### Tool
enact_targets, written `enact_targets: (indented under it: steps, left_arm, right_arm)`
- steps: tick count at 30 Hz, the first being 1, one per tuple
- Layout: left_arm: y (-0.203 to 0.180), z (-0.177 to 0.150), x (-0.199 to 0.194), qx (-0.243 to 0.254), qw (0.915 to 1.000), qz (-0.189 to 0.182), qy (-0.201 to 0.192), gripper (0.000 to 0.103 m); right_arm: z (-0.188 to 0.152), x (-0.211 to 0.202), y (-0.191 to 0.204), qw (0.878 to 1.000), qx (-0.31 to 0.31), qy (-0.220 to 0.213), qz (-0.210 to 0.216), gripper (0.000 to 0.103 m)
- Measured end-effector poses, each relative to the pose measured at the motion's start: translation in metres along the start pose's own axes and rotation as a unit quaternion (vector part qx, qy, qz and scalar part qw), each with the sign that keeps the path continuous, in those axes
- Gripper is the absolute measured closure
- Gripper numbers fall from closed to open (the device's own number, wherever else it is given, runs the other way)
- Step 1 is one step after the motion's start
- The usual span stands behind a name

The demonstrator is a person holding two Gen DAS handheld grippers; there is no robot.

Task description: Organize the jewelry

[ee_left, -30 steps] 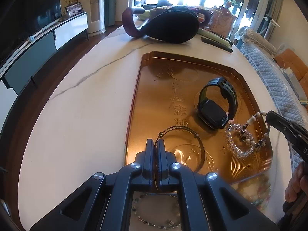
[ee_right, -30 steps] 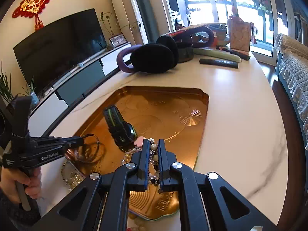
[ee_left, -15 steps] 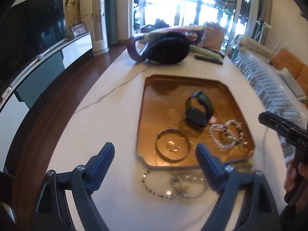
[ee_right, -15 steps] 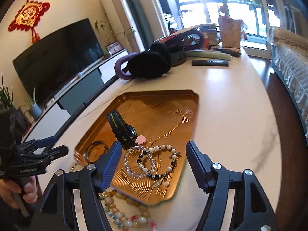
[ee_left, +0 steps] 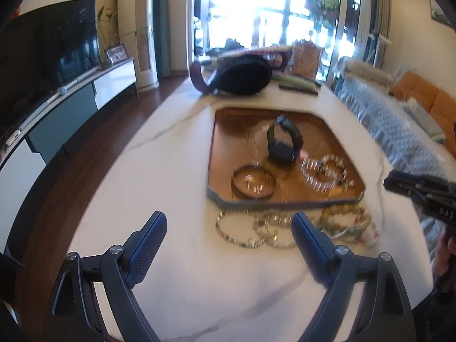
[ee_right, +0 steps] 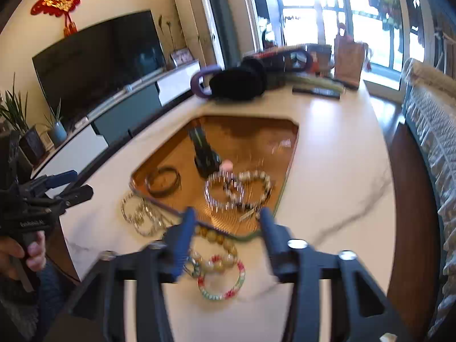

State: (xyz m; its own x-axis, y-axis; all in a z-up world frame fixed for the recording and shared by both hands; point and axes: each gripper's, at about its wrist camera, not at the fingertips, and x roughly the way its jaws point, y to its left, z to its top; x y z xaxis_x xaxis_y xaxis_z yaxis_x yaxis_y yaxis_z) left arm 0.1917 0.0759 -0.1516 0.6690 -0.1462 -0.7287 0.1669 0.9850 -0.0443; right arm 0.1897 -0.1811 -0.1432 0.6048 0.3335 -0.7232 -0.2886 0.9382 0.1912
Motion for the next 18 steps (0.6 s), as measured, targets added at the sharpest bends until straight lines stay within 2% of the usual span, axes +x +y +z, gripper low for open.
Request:
enact_targets:
  steps: [1, 5, 7, 11, 15, 18]
  left_arm:
    - [-0.002, -0.001, 0.004, 0.005, 1.0000, 0.000, 0.009, 0.033]
    - [-0.002, -0.001, 0.016, 0.008, 0.9999, 0.002, 0.012, 0.042]
    - [-0.002, 0.000, 0.027, 0.005, 0.9995, -0.015, 0.027, 0.049]
    - [-0.013, -0.001, 0.040, 0.009, 0.9980, -0.044, 0.045, 0.049]
    - [-0.032, -0.002, 0.050, 0.054, 0.9970, -0.030, 0.047, 0.049]
    - [-0.036, -0.003, 0.060, 0.068, 0.9956, -0.025, 0.060, 0.050]
  right_arm:
    - [-0.003, 0.005, 0.000, 1.000, -0.001, 0.011, 0.006, 0.084]
    - [-0.011, 0.016, 0.000, 0.999, -0.012, 0.030, 0.008, 0.085]
    - [-0.012, 0.021, -0.001, 0.999, -0.008, 0.038, 0.012, 0.085]
    - [-0.013, 0.030, 0.002, 0.998, -0.012, 0.054, 0.012, 0.084]
    - [-0.014, 0.037, 0.008, 0.998, -0.026, 0.062, 0.011, 0.085]
    - [-0.016, 0.044, 0.011, 0.997, -0.039, 0.073, -0.003, 0.084]
